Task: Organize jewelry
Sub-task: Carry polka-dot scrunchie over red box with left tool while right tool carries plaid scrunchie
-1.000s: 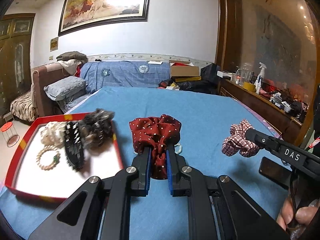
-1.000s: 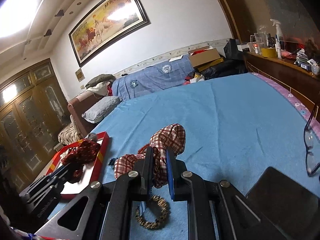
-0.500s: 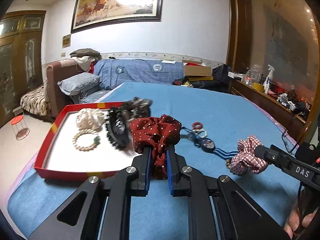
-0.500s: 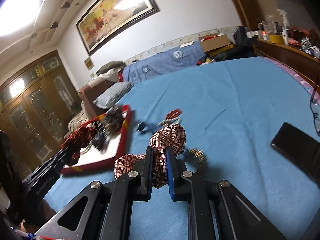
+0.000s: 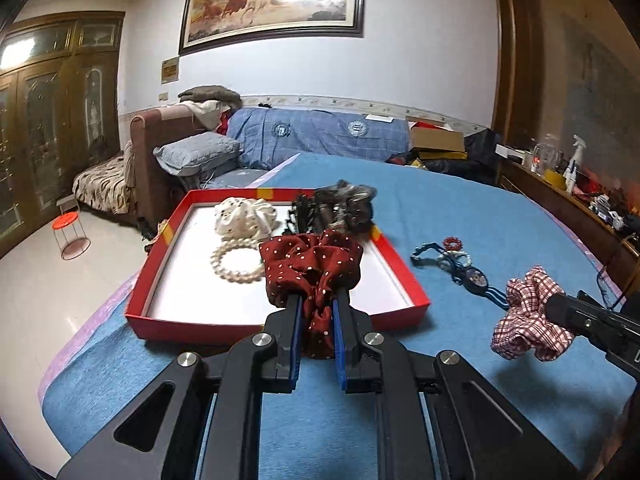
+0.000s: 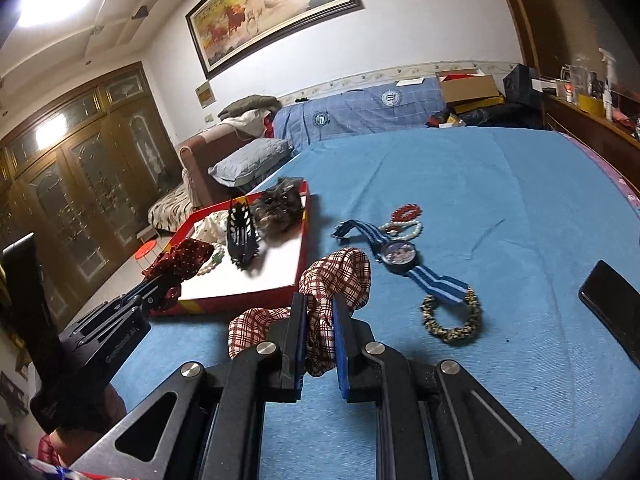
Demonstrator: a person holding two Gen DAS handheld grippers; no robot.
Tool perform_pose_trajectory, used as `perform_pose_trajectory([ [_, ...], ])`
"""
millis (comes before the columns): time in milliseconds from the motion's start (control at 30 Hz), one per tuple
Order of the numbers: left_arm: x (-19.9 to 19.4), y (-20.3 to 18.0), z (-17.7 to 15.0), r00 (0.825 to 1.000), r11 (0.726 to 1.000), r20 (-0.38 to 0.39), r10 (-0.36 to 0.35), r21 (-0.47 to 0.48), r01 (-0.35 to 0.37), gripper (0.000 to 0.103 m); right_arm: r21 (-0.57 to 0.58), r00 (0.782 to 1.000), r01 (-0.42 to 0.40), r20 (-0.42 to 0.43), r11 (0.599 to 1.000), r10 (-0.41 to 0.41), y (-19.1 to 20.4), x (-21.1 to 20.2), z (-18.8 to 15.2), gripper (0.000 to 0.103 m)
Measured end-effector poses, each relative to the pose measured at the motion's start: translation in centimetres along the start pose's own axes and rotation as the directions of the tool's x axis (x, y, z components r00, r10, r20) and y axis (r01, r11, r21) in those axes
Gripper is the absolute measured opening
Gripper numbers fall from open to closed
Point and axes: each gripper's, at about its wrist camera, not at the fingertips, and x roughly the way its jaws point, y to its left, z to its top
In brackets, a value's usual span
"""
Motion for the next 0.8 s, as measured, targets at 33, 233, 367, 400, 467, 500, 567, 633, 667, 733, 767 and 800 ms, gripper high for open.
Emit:
perform_pose_trajectory([
  [33,0.0,0.3,0.0,1.0,1.0,-0.001,0.002,-0.003,-0.002,0.013,-0.009,1.0,0.0,-0.003,1.0,0.0,0.4,0.1,0.0,0.014],
  [233,0.0,1.1,-0.3,1.0,1.0,-0.001,0.019,-0.009,-0.019,0.013,-0.047,1.0,0.003,-0.012,0.999,-0.004,1.8,0.6,0.2,0.014],
  [367,0.4,1.6,-0.5,1.0,1.0,-0.011,0.027,-0.015,-0.027,0.013,-0.06,1.0,0.005,-0.015,0.998,-0.006,2.4,0.9,0.2,0.014],
  [400,0.6,1.7,-0.5,1.0,0.999,-0.013,0.028,-0.017,-0.029,0.013,-0.063,1.0,0.005,-0.016,0.998,-0.006,2.5,1.0,0.2,0.014],
  [467,0.9,1.9,-0.6,0.999,0.999,-0.019,0.033,-0.018,-0.033,0.013,-0.067,1.0,0.004,-0.02,0.998,-0.005,2.6,1.2,0.2,0.014],
  [500,1.0,2.0,-0.6,0.999,0.999,-0.027,0.026,-0.024,-0.027,0.013,-0.067,1.0,0.004,-0.021,0.998,-0.005,2.7,1.2,0.1,0.014],
  [567,1.3,2.1,-0.6,0.999,0.999,-0.036,0.019,-0.033,-0.021,0.013,-0.07,1.0,0.004,-0.023,0.998,-0.006,2.7,1.3,0.0,0.014],
  [633,1.5,2.2,-0.6,0.999,0.999,-0.042,0.016,-0.04,-0.018,0.013,-0.069,1.0,0.003,-0.028,0.998,-0.005,2.7,1.4,-0.1,0.014],
  [667,1.6,2.2,-0.6,0.999,0.999,-0.044,0.016,-0.04,-0.018,0.013,-0.069,1.0,0.004,-0.027,0.998,-0.006,2.7,1.5,-0.1,0.014],
  [733,1.7,2.2,-0.7,0.999,0.999,-0.048,0.018,-0.04,-0.02,0.013,-0.069,1.0,0.003,-0.03,0.998,-0.005,2.7,1.5,-0.2,0.014],
  [767,1.7,2.2,-0.7,0.999,0.999,-0.048,0.017,-0.04,-0.019,0.013,-0.069,1.0,0.003,-0.031,0.998,-0.005,2.7,1.5,-0.2,0.014],
  [800,1.7,2.2,-0.7,0.999,0.999,-0.048,0.017,-0.041,-0.019,0.013,-0.069,0.999,0.003,-0.032,0.998,-0.005,2.7,1.5,-0.2,0.014],
])
